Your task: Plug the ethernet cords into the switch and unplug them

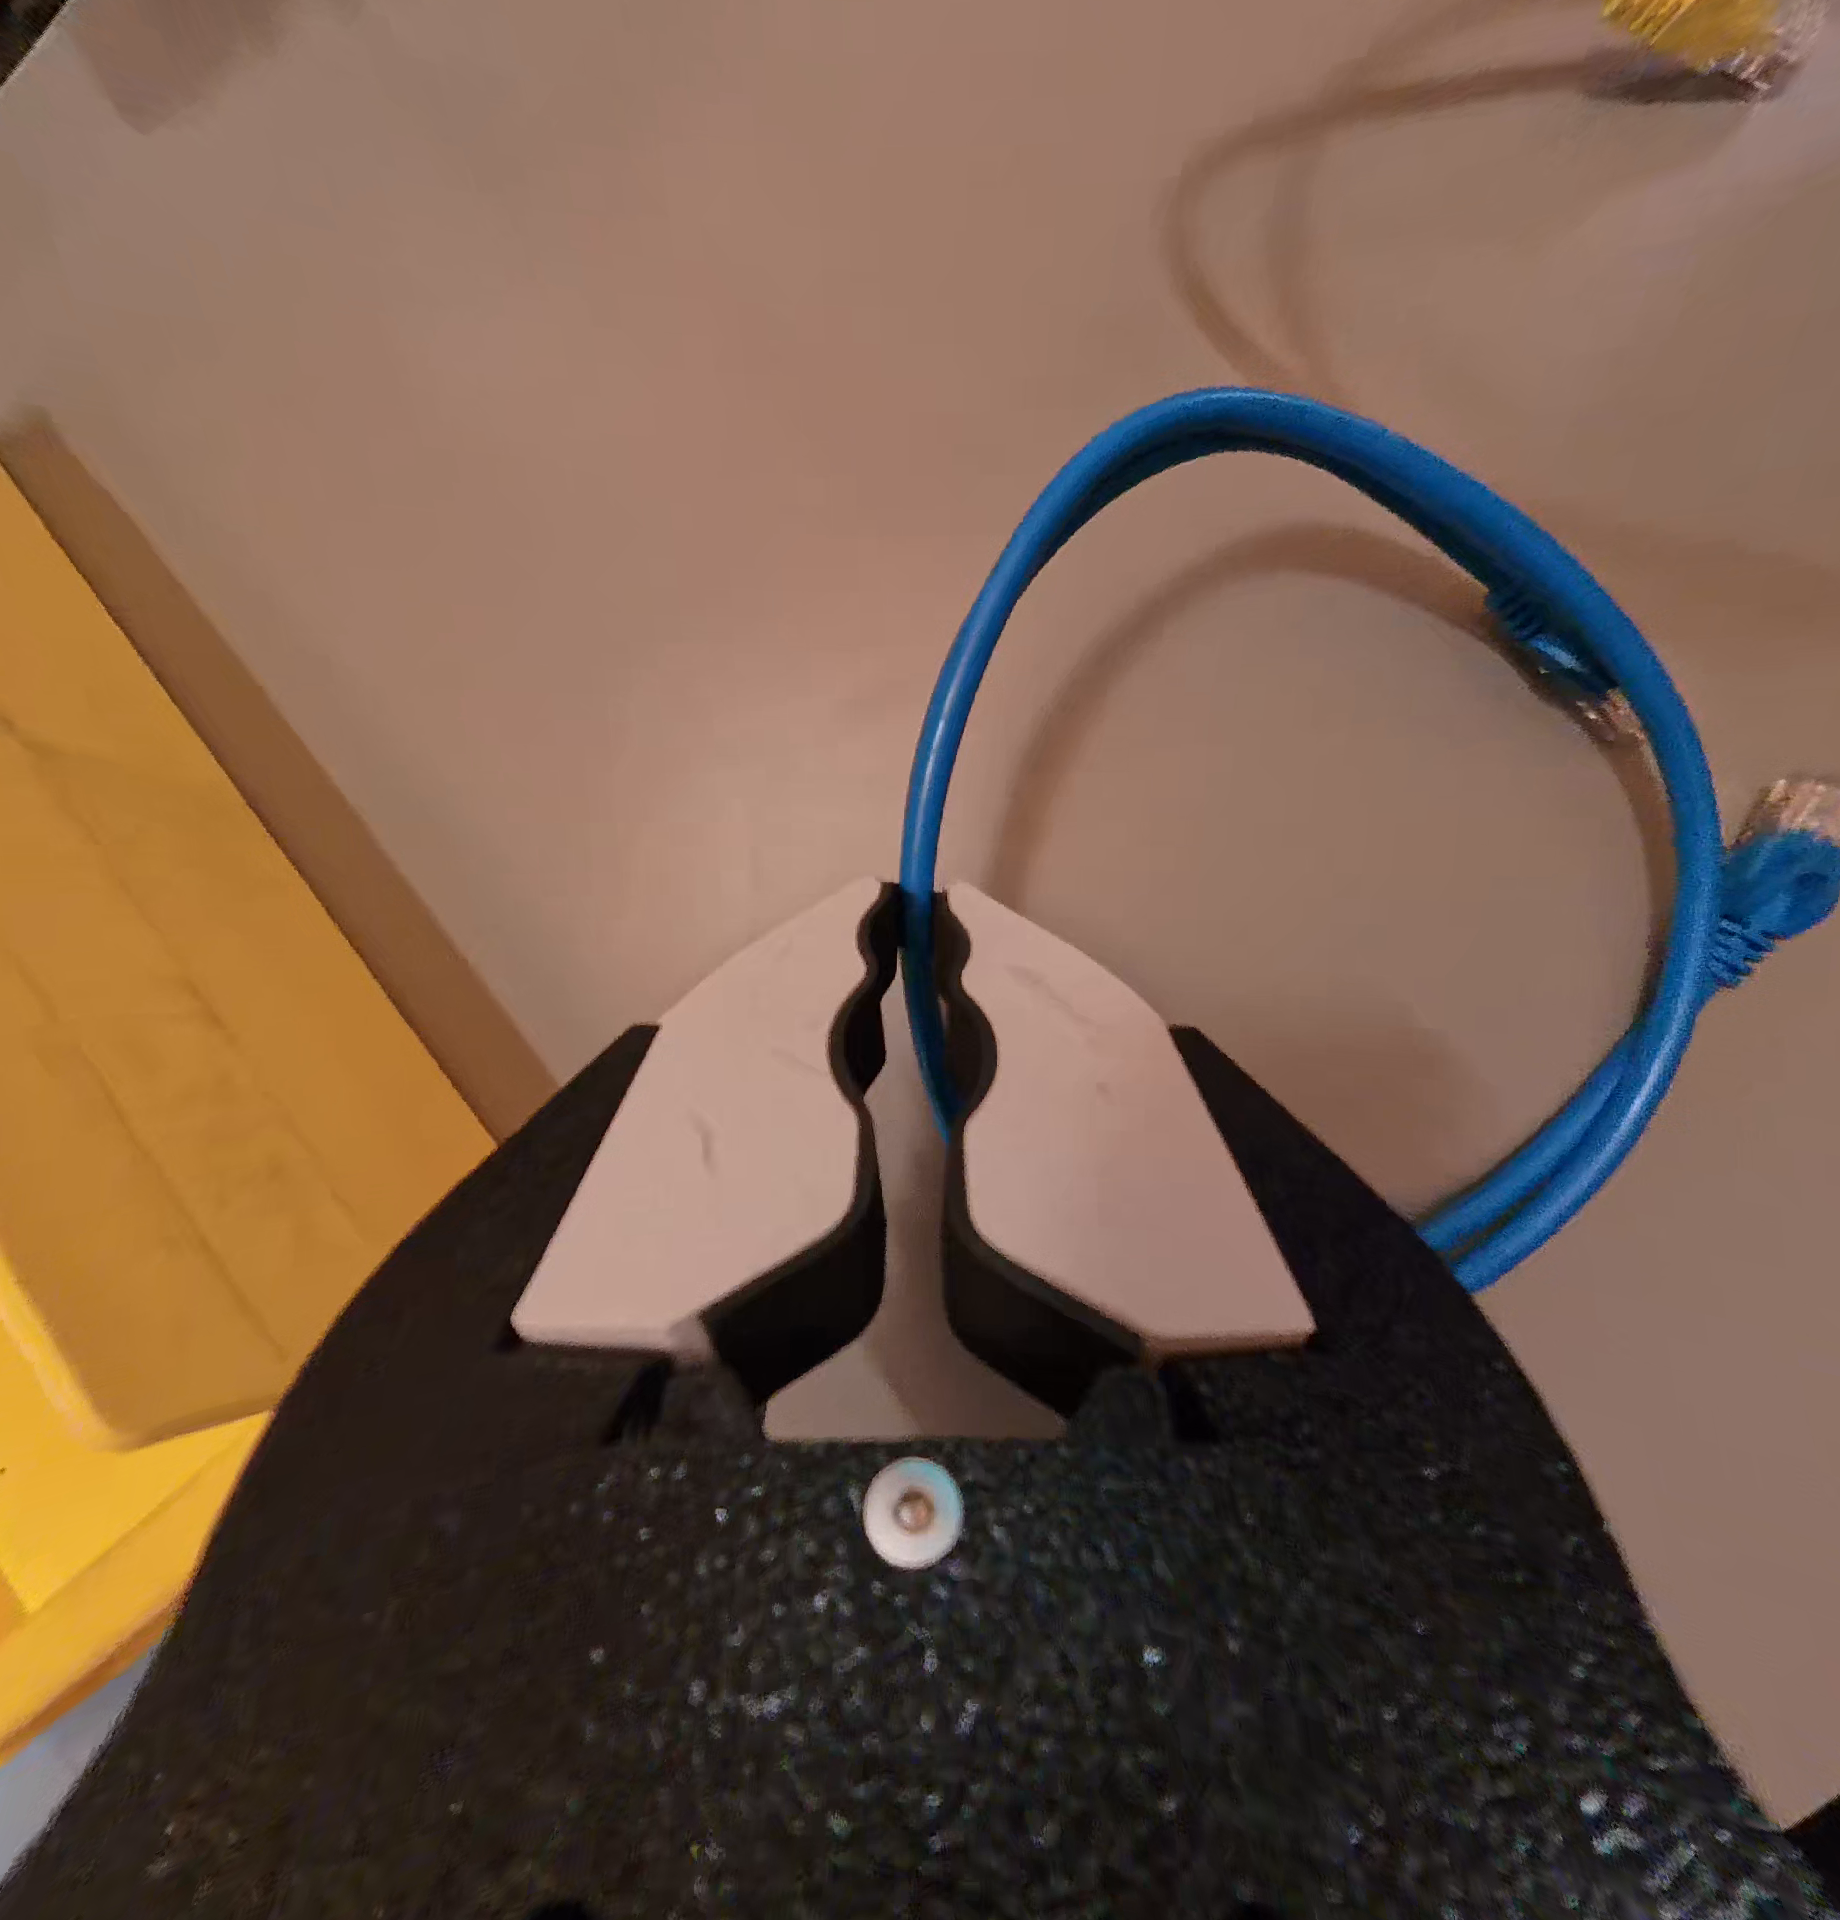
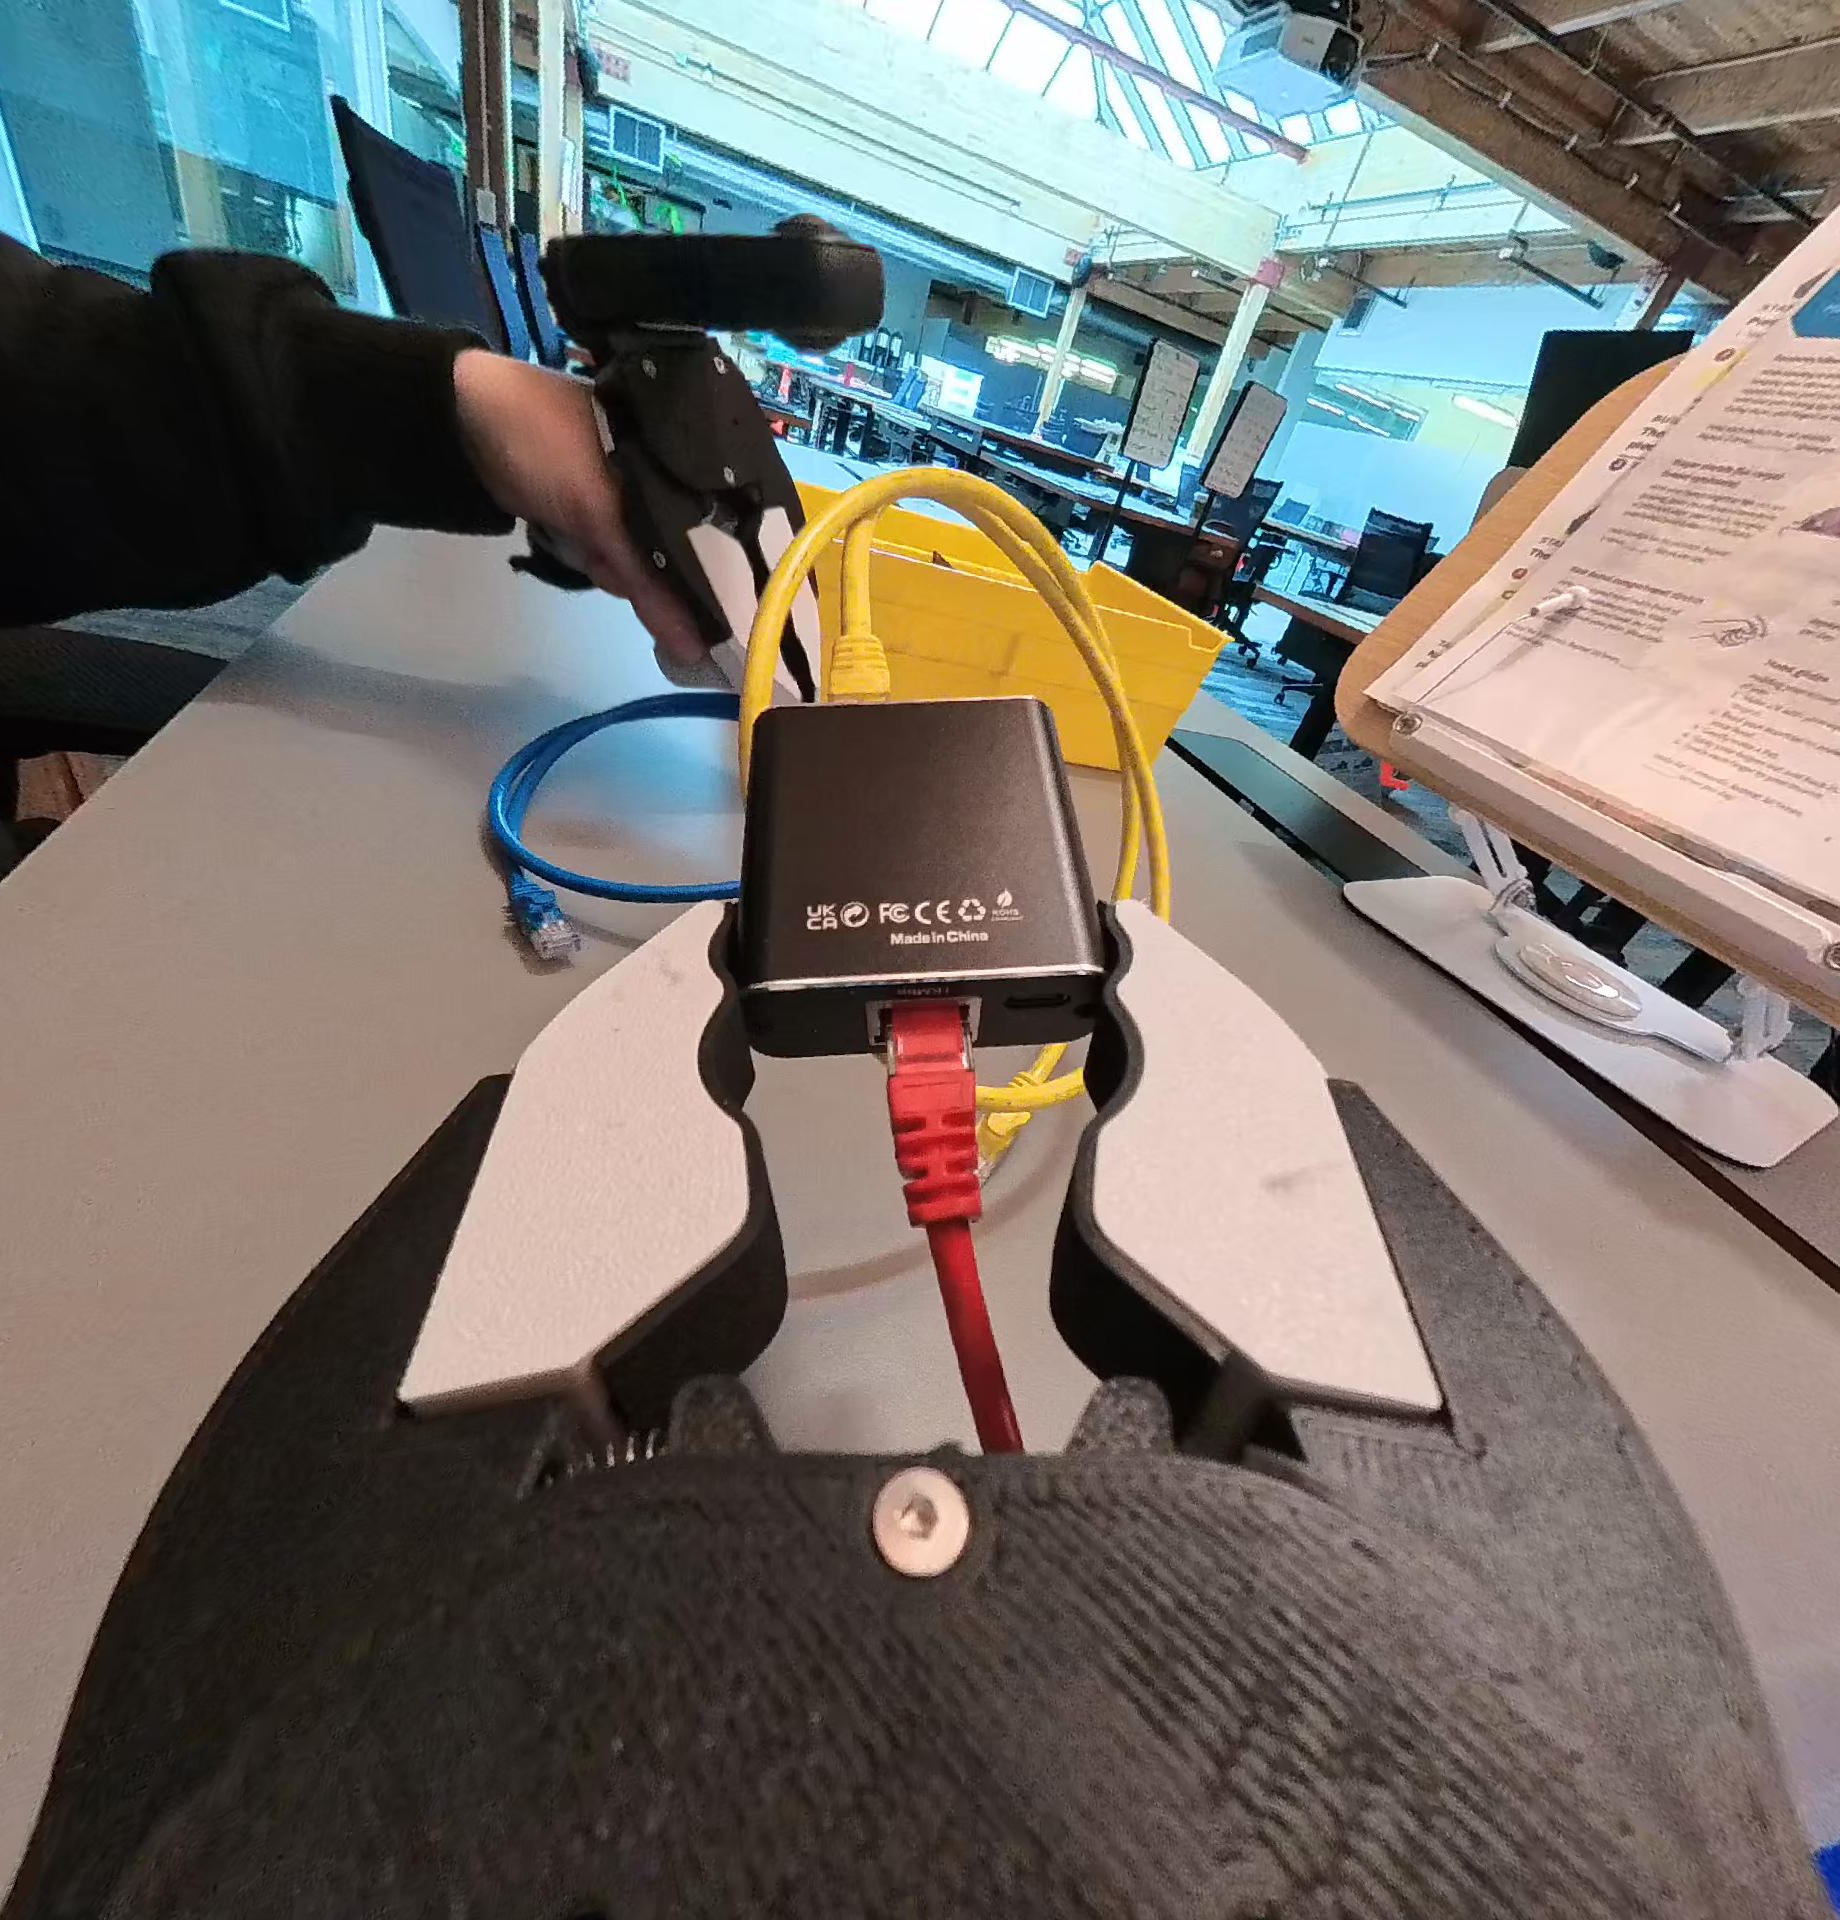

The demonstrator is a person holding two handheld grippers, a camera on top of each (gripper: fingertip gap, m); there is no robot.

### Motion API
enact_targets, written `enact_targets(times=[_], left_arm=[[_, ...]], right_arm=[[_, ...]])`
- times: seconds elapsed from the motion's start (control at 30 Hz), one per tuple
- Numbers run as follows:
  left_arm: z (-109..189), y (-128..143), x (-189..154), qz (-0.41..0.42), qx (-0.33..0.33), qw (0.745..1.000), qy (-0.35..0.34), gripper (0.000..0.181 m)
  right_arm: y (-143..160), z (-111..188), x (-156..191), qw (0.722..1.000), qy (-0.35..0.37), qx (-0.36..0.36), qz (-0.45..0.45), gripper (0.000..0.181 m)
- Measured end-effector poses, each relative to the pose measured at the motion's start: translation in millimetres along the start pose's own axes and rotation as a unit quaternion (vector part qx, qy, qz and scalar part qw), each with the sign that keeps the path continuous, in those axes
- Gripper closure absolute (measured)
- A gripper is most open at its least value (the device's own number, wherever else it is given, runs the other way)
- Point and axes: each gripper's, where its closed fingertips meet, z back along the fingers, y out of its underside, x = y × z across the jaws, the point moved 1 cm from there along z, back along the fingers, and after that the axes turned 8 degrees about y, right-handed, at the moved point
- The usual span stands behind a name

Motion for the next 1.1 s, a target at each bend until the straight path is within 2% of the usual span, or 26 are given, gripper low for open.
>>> enact_targets(times=[0.03,0.23,0.3,0.37,0.43,0.53,0.57,0.63,0.73,0.83,0.9,0.97,1.03,1.1], left_arm=[[-1,0,0,-0.004,-0.001,1.000,-0.003,0.176],[-13,18,-5,-0.010,0.041,0.999,0.015,0.176],[-15,18,-5,-0.014,0.031,0.999,0.007,0.176],[-6,2,2,-0.016,-0.020,0.999,-0.021,0.177],[23,-28,18,-0.023,-0.109,0.989,-0.093,0.176],[87,-71,32,-0.076,-0.244,0.942,-0.220,0.176],[100,-79,26,-0.111,-0.265,0.929,-0.232,0.176],[101,-82,7,-0.187,-0.260,0.923,-0.215,0.176],[78,-60,-17,-0.300,-0.207,0.910,-0.197,0.176],[56,-26,-39,-0.427,-0.154,0.873,-0.176,0.176],[50,-7,-48,-0.470,-0.138,0.855,-0.173,0.176],[45,13,-54,-0.477,-0.111,0.859,-0.147,0.176],[43,31,-66,-0.481,-0.112,0.864,-0.096,0.176],[39,53,-77,-0.457,-0.087,0.885,-0.020,0.175]], right_arm=[[0,0,0,1.000,0.000,0.000,0.000,0.119],[0,0,0,1.000,0.001,-0.001,0.000,0.119],[-1,1,1,1.000,-0.002,-0.004,-0.001,0.119],[-2,1,1,1.000,-0.003,-0.008,-0.002,0.119],[-4,2,1,1.000,-0.004,-0.013,-0.007,0.119],[-6,3,0,1.000,-0.005,-0.019,-0.009,0.119],[-6,3,0,1.000,-0.004,-0.020,-0.009,0.119],[-6,3,0,1.000,-0.004,-0.022,-0.010,0.119],[-8,5,0,1.000,-0.004,-0.027,-0.010,0.119],[-10,6,-1,0.999,-0.004,-0.034,-0.014,0.119],[-12,7,-1,0.999,-0.006,-0.040,-0.015,0.119],[-11,7,-3,0.999,-0.001,-0.037,-0.016,0.119],[-8,6,-3,0.999,-0.001,-0.030,-0.014,0.119],[-7,5,-1,1.000,-0.003,-0.027,-0.012,0.119]])
